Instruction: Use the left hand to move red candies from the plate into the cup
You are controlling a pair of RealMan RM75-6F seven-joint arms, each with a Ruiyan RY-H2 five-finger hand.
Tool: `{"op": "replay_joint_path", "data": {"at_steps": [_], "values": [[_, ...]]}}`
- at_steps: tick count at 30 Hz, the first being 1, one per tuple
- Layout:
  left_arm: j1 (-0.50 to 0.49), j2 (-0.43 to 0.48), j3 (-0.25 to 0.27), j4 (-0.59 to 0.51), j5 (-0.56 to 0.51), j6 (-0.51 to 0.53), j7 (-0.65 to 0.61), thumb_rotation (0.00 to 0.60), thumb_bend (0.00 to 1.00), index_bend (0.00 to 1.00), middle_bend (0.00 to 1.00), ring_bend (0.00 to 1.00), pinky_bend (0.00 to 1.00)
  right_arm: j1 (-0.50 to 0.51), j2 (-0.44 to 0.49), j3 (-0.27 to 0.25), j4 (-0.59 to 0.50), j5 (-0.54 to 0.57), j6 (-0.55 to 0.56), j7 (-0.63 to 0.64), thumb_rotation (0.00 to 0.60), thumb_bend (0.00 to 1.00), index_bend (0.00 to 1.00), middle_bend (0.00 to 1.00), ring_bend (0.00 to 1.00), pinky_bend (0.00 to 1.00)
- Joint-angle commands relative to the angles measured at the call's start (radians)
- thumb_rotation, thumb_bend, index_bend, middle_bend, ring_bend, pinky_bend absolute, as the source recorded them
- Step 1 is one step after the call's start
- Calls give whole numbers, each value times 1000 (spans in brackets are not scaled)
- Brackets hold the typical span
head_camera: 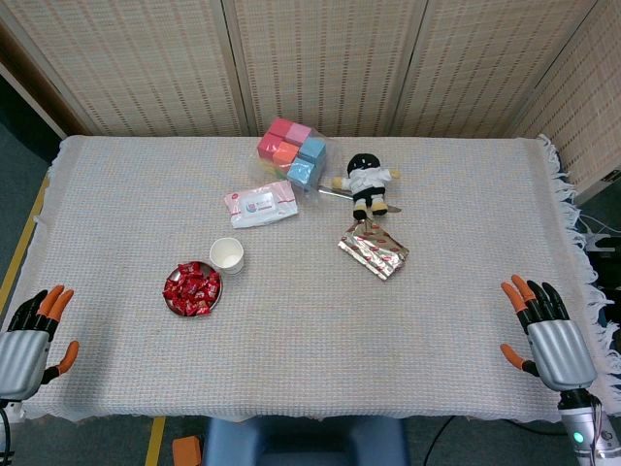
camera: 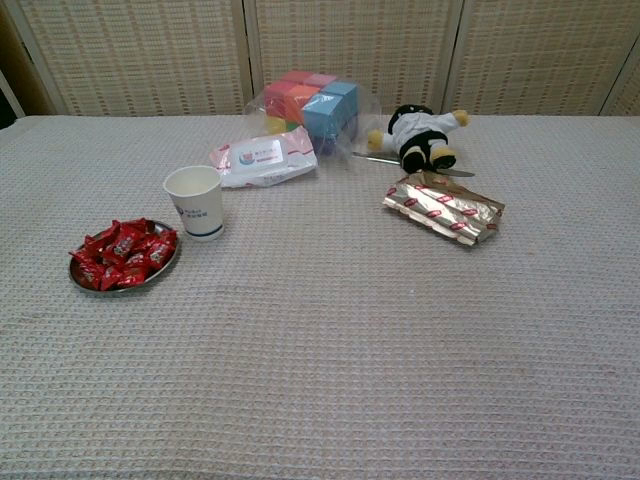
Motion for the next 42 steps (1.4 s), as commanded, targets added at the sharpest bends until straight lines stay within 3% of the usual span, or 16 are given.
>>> {"op": "replay_joint_path", "data": {"at_steps": [1,7,16,25,42], "values": [[-16,-8,18,-14,32,-27,2,600,414,0,0,0,206,-6,4,0,-2,0,12,0,600,137,0,0,0,0],[-93,-70,12,-21,38,-143,100,600,417,0,0,0,392,-11,-5,10,2,9,24,-13,600,137,0,0,0,0],[-227,-213,-72,26,-71,-299,265,600,416,0,0,4,571,-2,-11,21,8,45,-6,-29,600,137,0,0,0,0],[-315,-303,-114,118,-183,-404,330,600,416,0,14,111,732,0,-13,32,13,80,-20,-39,600,137,0,0,0,0],[-421,-416,-123,256,-251,-484,342,600,419,0,103,184,790,6,-13,37,10,112,-43,-58,600,137,0,0,0,0]]}}
